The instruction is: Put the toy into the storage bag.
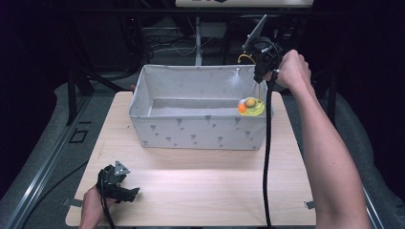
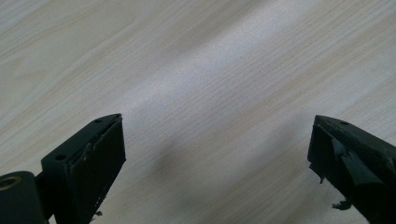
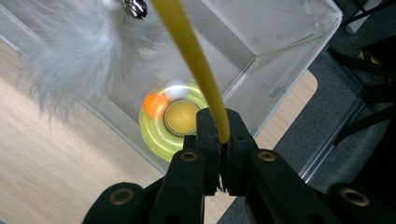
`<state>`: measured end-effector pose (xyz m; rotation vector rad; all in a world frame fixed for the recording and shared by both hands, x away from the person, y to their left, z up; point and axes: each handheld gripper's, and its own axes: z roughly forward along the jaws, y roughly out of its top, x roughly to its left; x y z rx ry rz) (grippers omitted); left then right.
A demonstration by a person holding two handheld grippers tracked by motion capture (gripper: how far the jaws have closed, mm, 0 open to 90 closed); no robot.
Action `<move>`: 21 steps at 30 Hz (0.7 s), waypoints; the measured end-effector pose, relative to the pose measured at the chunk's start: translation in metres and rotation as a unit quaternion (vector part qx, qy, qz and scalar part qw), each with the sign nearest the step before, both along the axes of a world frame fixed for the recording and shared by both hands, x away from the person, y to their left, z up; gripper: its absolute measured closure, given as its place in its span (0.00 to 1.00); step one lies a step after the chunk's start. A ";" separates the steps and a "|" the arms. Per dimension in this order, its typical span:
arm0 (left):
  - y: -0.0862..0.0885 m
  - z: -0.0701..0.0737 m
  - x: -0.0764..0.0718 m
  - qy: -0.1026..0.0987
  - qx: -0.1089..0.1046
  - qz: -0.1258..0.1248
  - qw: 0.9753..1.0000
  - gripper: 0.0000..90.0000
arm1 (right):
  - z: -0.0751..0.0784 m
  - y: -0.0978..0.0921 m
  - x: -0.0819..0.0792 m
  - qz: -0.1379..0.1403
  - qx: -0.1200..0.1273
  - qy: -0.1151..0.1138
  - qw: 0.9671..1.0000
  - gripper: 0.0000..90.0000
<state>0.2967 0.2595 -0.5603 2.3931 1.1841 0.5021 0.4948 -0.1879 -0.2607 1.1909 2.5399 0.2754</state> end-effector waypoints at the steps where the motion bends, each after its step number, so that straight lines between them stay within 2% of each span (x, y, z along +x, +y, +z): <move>1: 0.000 0.000 0.000 0.000 0.000 0.000 1.000 0.05 | -0.003 0.000 0.001 -0.001 0.000 0.004 1.000 0.97; 15: 0.000 0.001 0.000 -0.002 -0.001 -0.001 1.000 0.05 | -0.050 0.002 0.003 -0.001 0.004 0.032 0.999 0.97; 21: -0.001 0.000 0.000 0.000 0.002 -0.004 1.000 0.05 | -0.065 0.002 0.002 -0.003 0.006 0.055 0.998 0.97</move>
